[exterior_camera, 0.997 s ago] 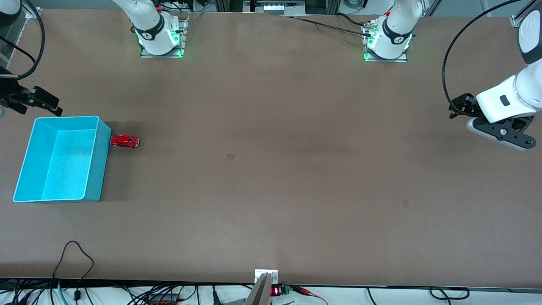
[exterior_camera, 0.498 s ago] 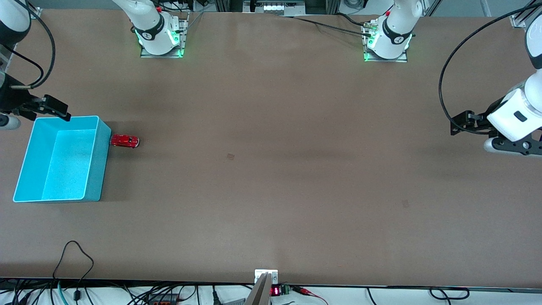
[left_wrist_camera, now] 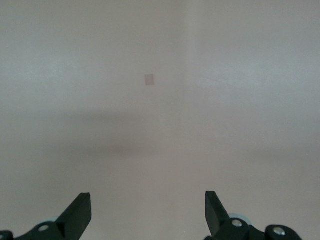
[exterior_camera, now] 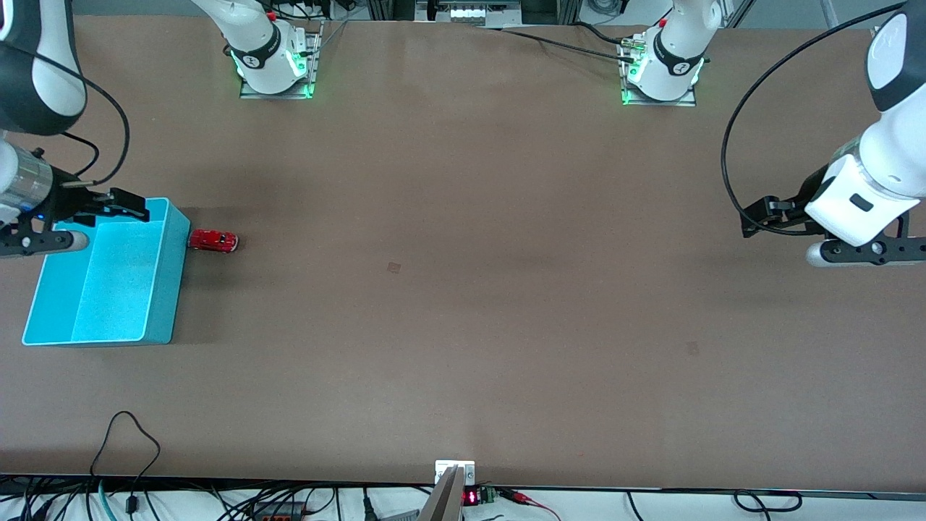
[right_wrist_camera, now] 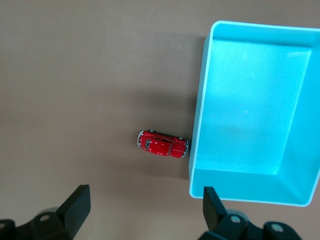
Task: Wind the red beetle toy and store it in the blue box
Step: 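Move the right gripper over the red car beside the blue box, then lower the right gripper and grasp the red car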
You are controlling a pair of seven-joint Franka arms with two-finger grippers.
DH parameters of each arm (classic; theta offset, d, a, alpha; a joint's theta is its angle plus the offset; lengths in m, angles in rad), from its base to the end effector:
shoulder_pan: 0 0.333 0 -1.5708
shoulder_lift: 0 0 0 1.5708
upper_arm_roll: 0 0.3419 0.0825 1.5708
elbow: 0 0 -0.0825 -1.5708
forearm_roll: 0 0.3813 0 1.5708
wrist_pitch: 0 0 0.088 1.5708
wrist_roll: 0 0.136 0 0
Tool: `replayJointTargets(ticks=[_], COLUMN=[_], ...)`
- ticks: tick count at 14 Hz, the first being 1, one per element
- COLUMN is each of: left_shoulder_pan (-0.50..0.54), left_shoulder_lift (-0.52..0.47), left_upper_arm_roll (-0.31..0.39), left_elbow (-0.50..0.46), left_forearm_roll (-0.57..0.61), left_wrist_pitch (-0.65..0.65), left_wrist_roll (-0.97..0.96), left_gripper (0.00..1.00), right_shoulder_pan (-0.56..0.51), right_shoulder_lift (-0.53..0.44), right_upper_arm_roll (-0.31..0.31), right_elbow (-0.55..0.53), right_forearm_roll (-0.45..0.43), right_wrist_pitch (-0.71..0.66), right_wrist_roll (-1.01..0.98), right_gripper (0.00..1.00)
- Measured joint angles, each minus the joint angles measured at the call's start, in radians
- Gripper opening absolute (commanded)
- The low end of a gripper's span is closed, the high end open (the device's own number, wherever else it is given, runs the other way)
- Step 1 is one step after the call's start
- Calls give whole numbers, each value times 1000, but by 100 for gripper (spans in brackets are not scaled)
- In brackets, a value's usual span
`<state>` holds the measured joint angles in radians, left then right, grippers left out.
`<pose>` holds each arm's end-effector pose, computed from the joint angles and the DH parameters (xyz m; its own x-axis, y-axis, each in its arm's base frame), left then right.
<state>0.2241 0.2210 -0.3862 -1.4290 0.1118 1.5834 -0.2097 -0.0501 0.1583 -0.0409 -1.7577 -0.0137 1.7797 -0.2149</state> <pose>0.6152 -0.0603 0.5676 0.9978 0.0505 -0.0434 0.0489 -0.9981 -0.0388 0.5883 -0.0541 0.4596 0.9824 0.1269 -0.1368 0.1267 -0.9919 -0.0101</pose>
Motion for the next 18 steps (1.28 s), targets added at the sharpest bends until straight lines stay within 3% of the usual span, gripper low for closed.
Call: replayJointTargets(ticks=[4, 8, 9, 12, 14, 18], left_shoulder_pan=[2, 1, -31, -230, -274, -280], left_shoulder_lift=[-3, -8, -20, -95, -153, -214], left_upper_arm_roll=[-1, 11, 54, 291, 332, 344], left_elbow=[8, 6, -5, -106, -178, -254], left_forearm_roll=[0, -21, -54, -101, -101, -92], left_wrist_pitch=[-2, -6, -2, 86, 109, 110], left_wrist_roll=[-1, -2, -2, 0, 0, 99], left_gripper=[100, 100, 100, 100, 100, 100], right_shoulder_pan=[10, 11, 7, -2, 0, 3], right_shoulder_lift=[40, 118, 132, 143, 139, 135], right_upper_arm_roll=[7, 5, 3, 0, 2, 6], right_elbow=[3, -2, -12, -105, -204, -336], right_forearm_roll=[0, 0, 0, 0, -1, -7], right_wrist_pitch=[36, 157, 181, 274, 367, 491], right_wrist_roll=[-46, -252, -312, -496, -647, -968], right_gripper=[100, 100, 100, 100, 100, 100])
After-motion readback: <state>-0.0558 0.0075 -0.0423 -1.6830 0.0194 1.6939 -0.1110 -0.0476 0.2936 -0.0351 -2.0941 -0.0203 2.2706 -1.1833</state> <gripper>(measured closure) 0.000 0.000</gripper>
